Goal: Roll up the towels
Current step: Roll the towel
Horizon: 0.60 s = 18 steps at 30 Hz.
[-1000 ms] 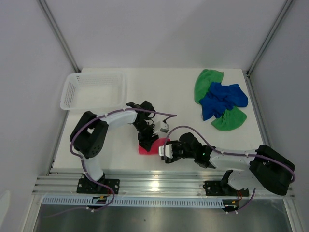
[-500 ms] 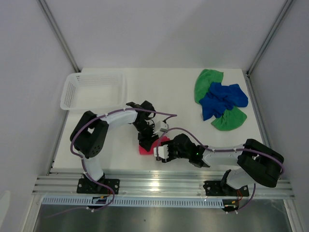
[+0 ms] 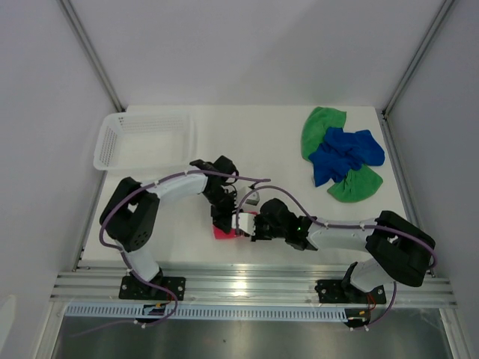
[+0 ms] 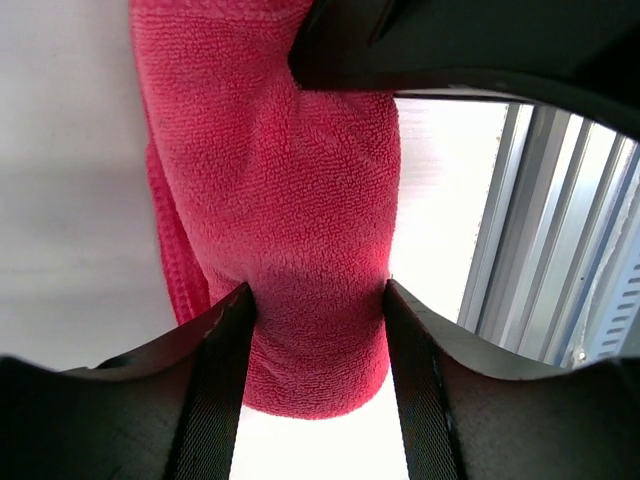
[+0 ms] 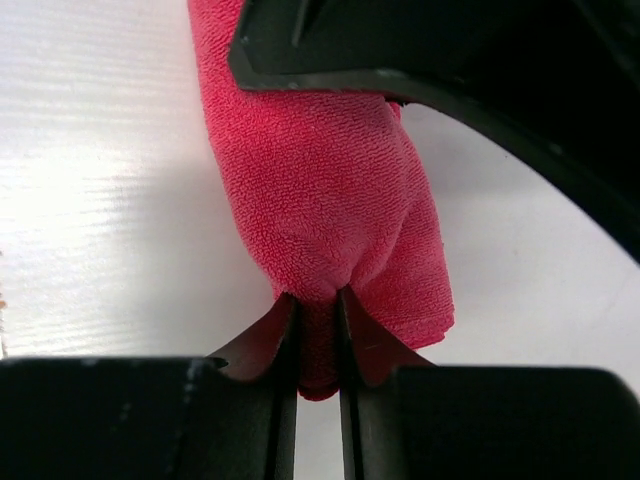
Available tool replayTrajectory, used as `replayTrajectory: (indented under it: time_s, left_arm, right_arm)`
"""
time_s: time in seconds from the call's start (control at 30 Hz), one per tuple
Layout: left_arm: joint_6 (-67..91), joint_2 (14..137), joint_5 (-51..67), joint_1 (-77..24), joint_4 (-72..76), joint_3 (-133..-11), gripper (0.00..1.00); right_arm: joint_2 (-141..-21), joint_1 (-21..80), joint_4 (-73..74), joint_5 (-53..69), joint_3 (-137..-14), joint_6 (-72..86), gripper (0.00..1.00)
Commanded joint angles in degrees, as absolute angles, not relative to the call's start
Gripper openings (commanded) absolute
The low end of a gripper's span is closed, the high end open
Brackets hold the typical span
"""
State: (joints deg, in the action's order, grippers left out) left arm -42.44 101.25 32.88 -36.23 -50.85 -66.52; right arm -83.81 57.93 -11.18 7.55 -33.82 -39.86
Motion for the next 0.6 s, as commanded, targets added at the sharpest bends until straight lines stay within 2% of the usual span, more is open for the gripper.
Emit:
replayTrajectory:
  time_s: [0.0,0.5,0.57]
  left_arm:
    - [-41.2,96.1,31.6,-35.4,-49.7,-64.3,0.58]
    - [-50.5,89.5,27.0,-25.4,-56.5,-71.1,0.61]
    - [-52.1,87.6,27.4,-26.1,-54.7,-70.1,0.64]
  right_arm:
    - [-84.6,57.2,-6.9,10.0,-36.2,-31.1,0.04]
    - [-84.8,51.7,-7.7,20.3,-36.3,-15.5,0.02]
    - [-85.1,50.7,-8.0,21.1,-36.6,-14.7,0.01]
